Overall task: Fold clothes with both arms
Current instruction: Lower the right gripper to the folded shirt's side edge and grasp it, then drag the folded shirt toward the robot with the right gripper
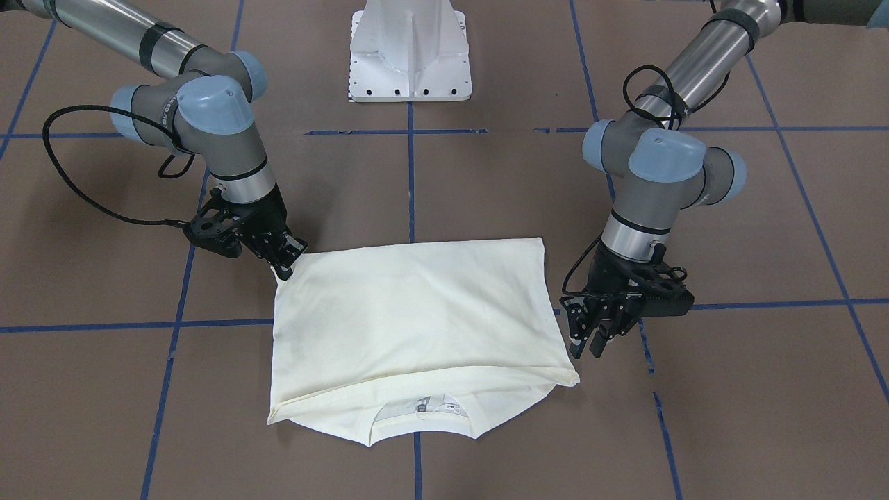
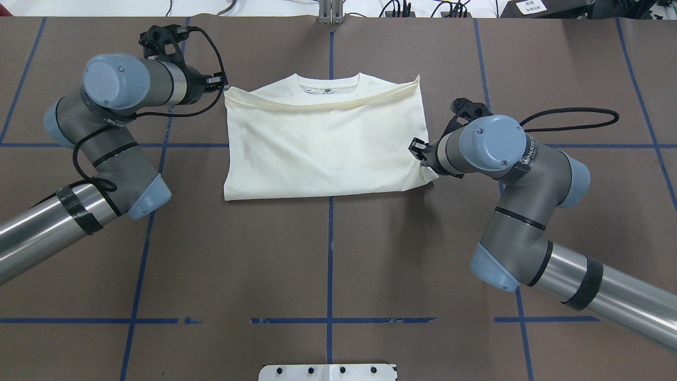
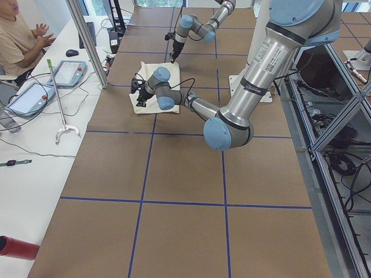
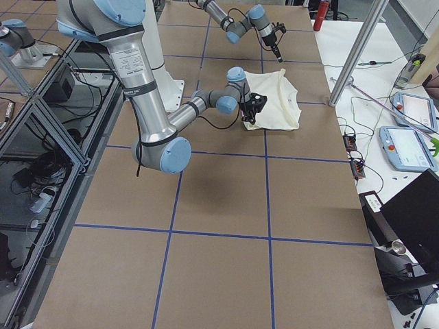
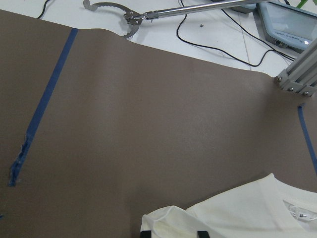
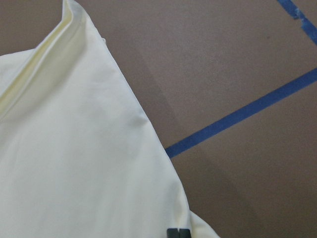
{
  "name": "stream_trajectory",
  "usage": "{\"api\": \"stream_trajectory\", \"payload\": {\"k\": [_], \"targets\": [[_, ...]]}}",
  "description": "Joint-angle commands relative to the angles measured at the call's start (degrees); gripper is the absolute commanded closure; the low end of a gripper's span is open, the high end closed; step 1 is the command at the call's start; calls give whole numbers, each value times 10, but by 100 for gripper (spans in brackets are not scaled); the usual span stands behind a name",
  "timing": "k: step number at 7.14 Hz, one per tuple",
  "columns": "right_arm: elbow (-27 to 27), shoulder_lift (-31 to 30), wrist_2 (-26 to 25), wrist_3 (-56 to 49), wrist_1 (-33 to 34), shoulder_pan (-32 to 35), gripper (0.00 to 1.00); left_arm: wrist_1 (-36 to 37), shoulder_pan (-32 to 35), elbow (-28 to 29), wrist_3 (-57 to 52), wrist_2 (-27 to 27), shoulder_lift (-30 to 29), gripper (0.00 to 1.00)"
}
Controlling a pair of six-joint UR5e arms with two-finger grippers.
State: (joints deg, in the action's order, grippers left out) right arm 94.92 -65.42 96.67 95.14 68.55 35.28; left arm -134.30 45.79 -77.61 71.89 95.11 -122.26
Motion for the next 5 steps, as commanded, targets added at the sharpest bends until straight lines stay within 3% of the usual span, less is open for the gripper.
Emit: {"api": "stream_trajectory", "payload": {"k": [1,4,5], "targets": [[12,-8,4,-1,0,3,100,0,0,0,0,0,0,58],[193,-138,19,7,8,-20,100,0,0,-1,1,0,0,58],[223,-165,14,31,6,-54,100,0,-1,-1,1,0,0,57]]}}
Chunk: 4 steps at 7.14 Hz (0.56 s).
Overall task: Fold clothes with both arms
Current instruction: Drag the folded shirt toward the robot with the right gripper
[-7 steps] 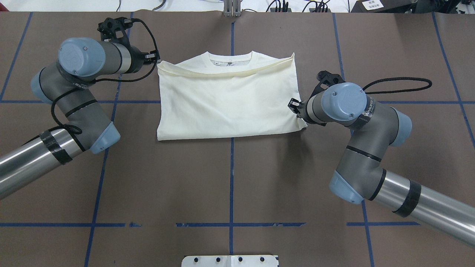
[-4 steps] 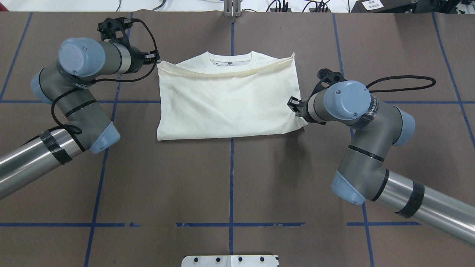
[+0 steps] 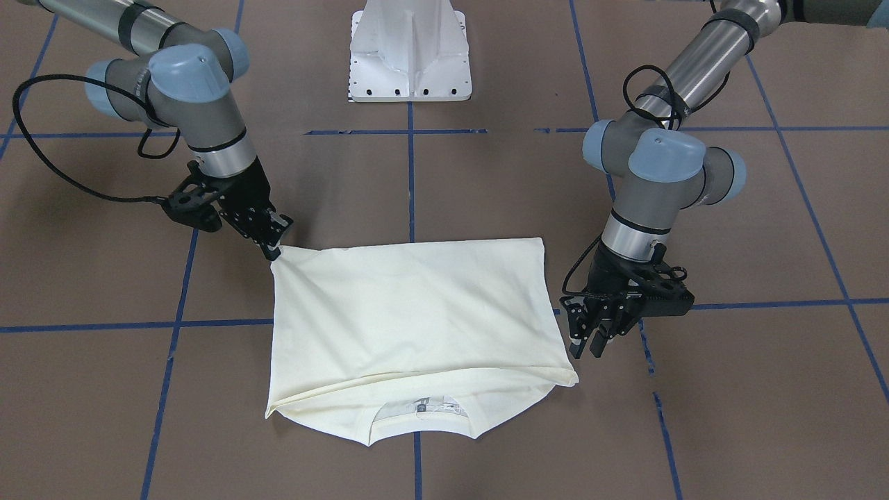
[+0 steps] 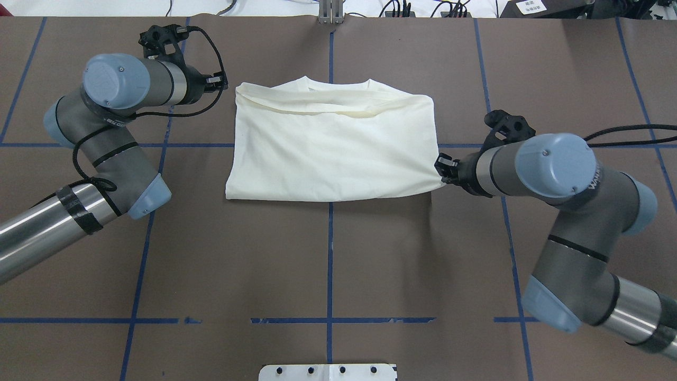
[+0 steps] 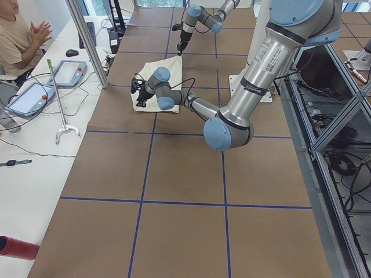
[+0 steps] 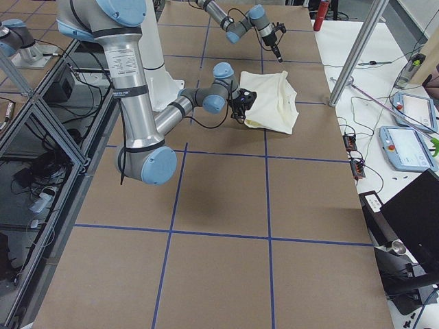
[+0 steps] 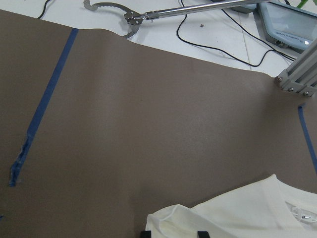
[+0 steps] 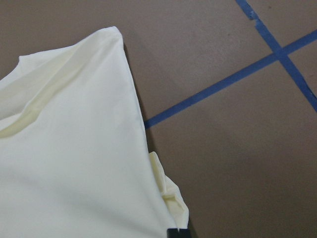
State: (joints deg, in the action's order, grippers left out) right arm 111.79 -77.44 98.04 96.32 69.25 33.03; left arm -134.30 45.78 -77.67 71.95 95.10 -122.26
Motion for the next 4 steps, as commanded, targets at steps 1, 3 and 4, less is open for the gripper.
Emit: {"api": "stream_trajectory", "payload": {"k": [1,3,4], "targets": [[95,-70,2,43,-1,-65,100,0,-1,-4,1,0,0,57],[189,-141,11,44,-1,-145,100,-1,-1,-9,2,1,0,57],[190,-148,12,46,0,-189,100,-1,-1,-20,3,2,0,57]]}}
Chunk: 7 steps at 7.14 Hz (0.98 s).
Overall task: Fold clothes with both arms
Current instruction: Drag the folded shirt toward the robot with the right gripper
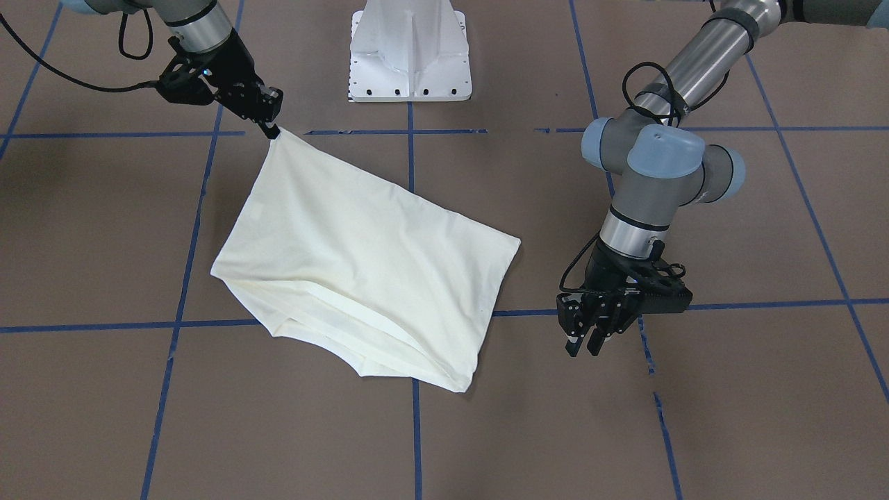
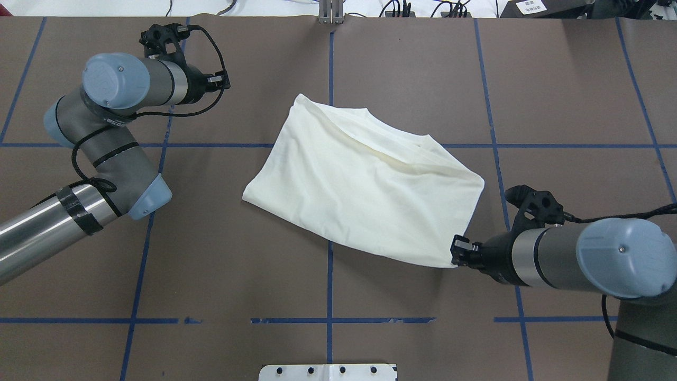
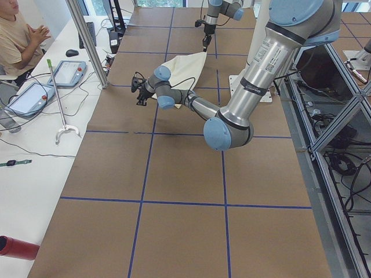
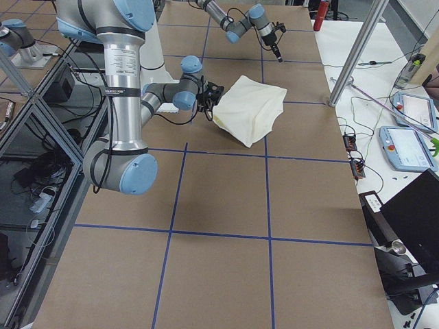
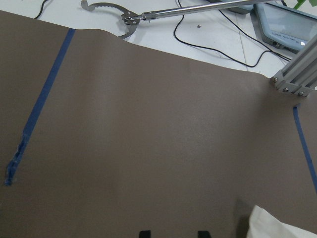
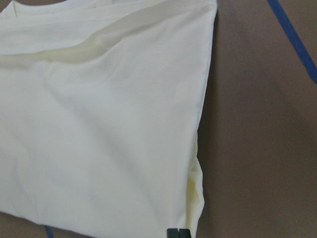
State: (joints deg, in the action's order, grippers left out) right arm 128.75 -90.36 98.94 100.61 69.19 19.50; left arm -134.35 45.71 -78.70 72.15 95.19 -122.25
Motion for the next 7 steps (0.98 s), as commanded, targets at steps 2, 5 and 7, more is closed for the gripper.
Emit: {"api": "stream_trajectory", "payload": {"k": [2,5,7], "targets": [[19,-29,-9,10,1,-157,100,1,-7,-67,6,70,24,52],[-9,-44,-182,60,2,-297,0,4,-45,-135,128,156,52,46],[2,-43,-214,73,1,-277,0,8,-63,-146,188,158,54,44]]}}
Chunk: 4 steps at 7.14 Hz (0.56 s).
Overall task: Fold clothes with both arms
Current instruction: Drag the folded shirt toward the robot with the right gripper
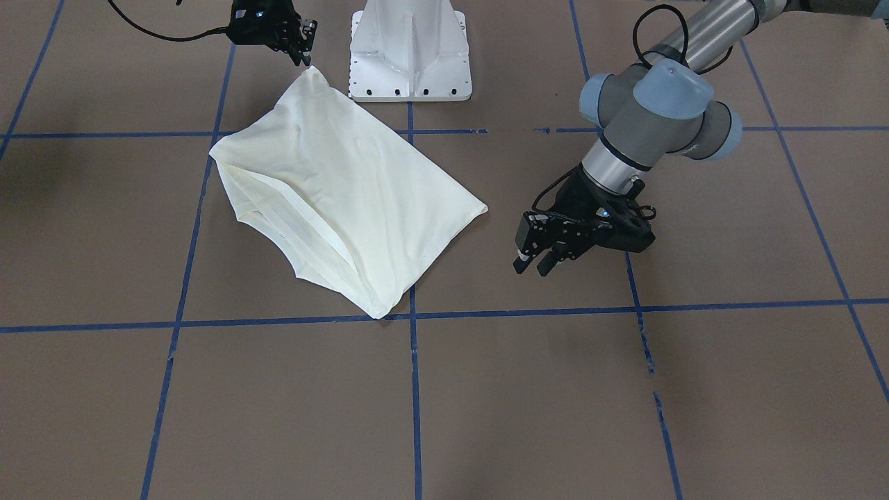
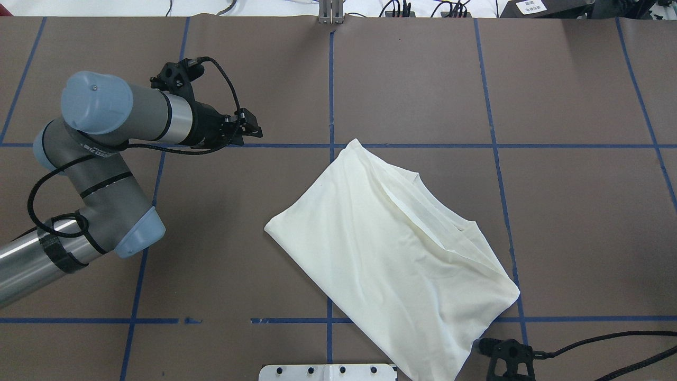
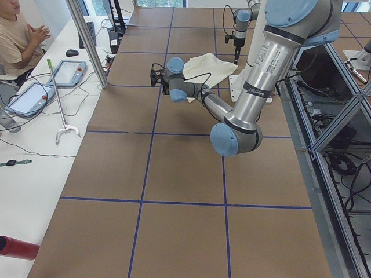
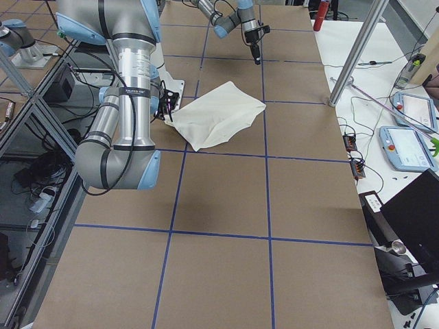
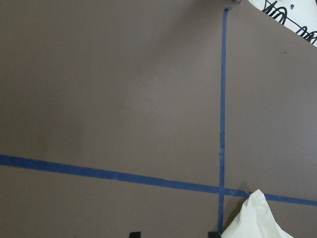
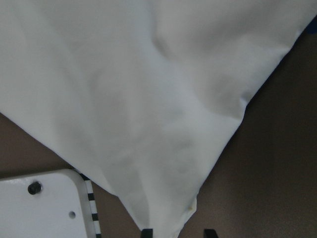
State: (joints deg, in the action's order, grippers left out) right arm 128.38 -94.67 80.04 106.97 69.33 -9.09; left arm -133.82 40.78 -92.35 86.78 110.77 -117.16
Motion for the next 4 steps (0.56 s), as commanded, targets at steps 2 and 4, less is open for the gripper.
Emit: {"api": "stream_trajectory", "payload": {"k": [2,4], "targets": [[46,-9,9,8,-2,121,0,7,-65,-14,107,-2,14,41],[35,24,106,-3,-7,234,0,35,-100,-6,111,-40,11,41]]}}
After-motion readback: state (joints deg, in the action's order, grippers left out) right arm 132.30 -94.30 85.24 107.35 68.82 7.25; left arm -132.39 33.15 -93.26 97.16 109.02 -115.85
